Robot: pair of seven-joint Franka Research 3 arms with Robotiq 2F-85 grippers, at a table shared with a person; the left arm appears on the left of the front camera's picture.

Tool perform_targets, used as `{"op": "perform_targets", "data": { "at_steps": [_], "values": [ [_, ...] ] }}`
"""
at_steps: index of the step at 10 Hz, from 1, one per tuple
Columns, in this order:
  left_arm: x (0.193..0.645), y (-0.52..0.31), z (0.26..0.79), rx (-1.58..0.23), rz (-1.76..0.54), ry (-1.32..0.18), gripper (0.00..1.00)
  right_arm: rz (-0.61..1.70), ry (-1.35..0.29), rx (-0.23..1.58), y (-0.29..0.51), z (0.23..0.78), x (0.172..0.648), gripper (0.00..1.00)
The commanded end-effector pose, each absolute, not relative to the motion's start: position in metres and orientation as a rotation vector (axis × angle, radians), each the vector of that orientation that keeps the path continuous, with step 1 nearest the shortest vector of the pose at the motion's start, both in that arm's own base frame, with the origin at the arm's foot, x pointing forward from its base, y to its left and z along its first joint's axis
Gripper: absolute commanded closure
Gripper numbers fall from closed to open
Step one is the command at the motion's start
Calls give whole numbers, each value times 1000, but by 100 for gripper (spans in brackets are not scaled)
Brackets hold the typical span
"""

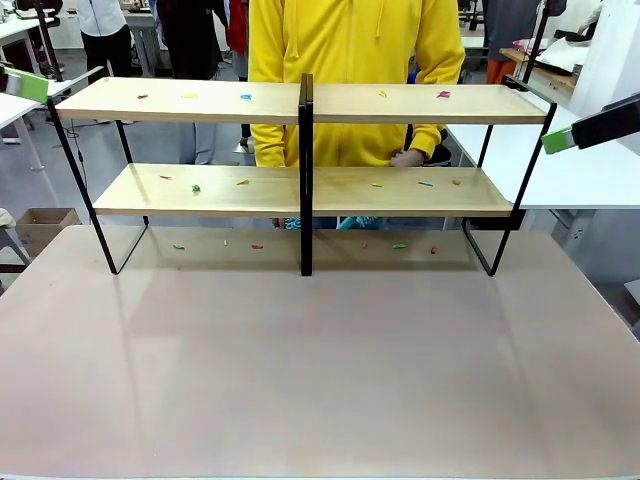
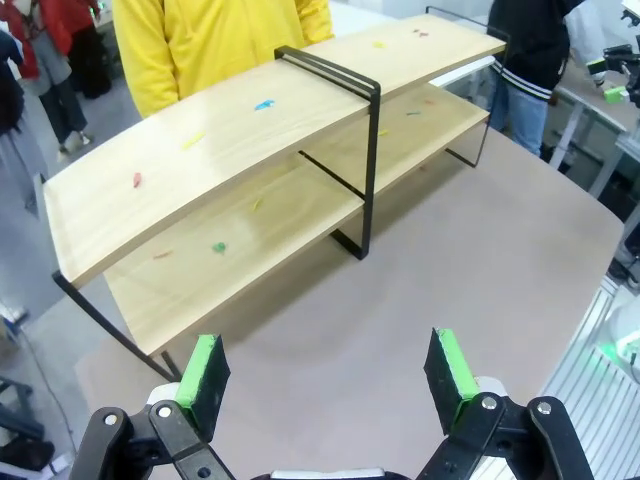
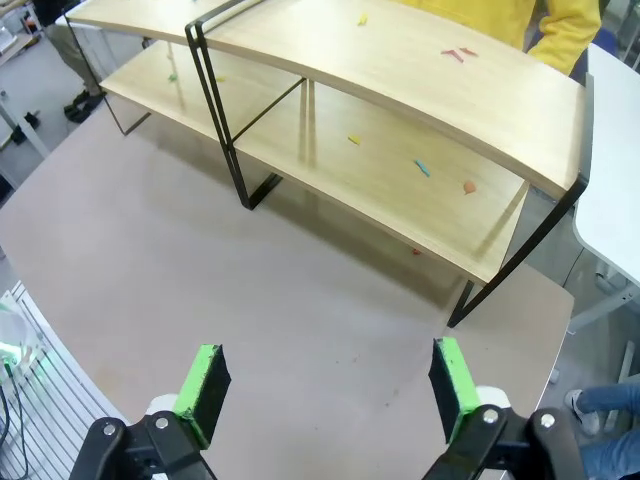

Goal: Clean the shelves.
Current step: Pick up the Duster when the human hands it over.

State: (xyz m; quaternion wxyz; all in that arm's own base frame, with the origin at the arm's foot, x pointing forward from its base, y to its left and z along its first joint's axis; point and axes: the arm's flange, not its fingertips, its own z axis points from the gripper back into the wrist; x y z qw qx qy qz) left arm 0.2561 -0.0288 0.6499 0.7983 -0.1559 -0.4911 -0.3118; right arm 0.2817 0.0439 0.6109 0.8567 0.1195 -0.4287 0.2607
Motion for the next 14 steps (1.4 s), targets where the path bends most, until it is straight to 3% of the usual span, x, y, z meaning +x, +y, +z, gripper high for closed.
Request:
{"op": "perform_targets", "data": {
  "at_steps": [1,6,7,9,12,14],
  "values": [
    [219,-43,552,-356,-597,-1084,0,558,-908,254,47,591,279,0],
    [223,-33,548,-314,-509,-1039,0,551,-886,278,41,585,288,0],
    [269,-28,644,-341,-594,-1040,0,551,-884,281,41,585,290,0],
    [269,-28,644,-341,-594,-1040,0,540,-895,303,40,585,290,0],
    [269,-28,644,-341,-594,-1040,0,235,-905,312,50,598,283,0],
    [269,-28,644,-341,-594,-1040,0,226,-917,310,55,604,275,0]
  ]
}}
